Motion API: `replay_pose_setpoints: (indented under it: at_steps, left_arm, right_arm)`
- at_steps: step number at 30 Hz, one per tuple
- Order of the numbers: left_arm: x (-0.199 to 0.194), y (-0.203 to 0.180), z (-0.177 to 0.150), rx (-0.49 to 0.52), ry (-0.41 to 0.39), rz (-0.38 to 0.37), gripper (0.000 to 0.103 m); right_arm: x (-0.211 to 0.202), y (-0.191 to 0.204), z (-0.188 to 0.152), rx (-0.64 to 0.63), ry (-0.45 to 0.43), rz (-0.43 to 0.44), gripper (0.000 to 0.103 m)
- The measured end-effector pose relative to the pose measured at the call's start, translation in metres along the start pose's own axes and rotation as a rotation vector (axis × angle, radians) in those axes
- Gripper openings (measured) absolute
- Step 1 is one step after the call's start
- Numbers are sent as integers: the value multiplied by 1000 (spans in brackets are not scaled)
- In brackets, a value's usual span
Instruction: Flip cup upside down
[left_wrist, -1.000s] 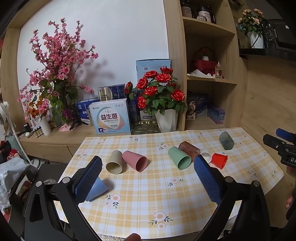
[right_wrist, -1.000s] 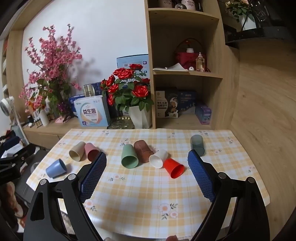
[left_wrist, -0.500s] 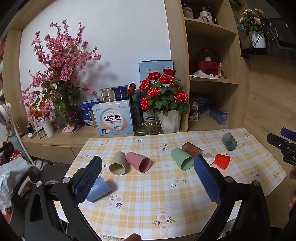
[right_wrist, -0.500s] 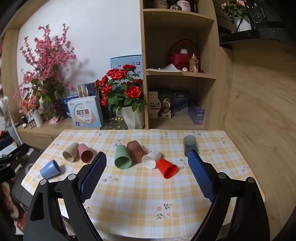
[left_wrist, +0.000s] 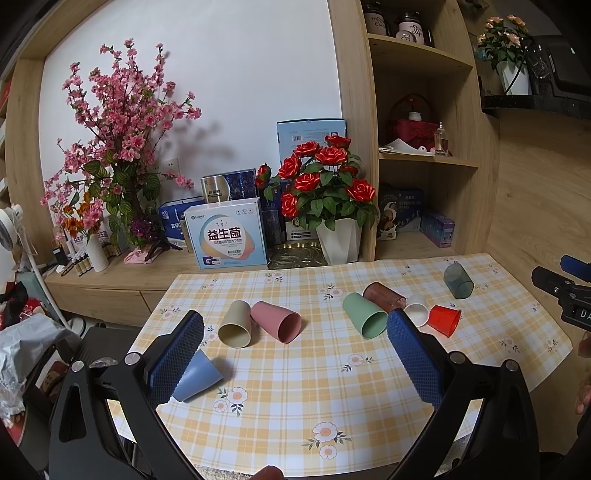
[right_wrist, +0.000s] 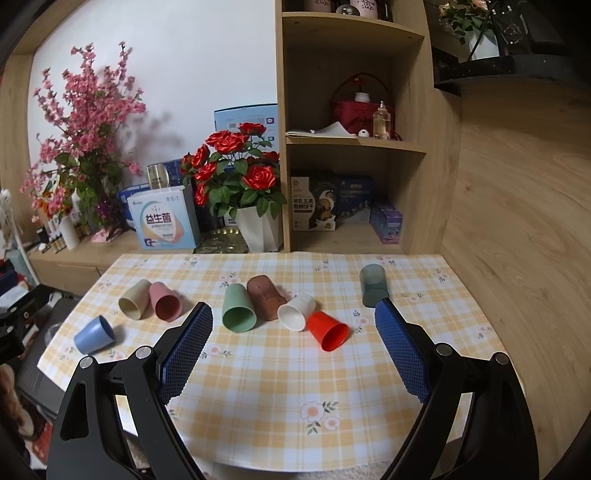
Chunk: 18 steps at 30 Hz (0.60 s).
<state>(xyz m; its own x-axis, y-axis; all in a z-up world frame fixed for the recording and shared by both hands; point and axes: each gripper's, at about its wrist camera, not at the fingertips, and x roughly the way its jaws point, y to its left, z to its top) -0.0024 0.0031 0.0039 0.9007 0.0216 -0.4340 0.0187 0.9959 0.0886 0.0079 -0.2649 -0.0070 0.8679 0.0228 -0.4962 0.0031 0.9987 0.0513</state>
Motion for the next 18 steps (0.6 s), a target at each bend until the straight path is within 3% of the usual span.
replay_pose_setpoints:
  at_steps: [18]
  left_arm:
    - [2, -1, -1, -1, 1, -1, 97]
  right_arm:
    - [1, -2, -1, 2, -1, 0, 87]
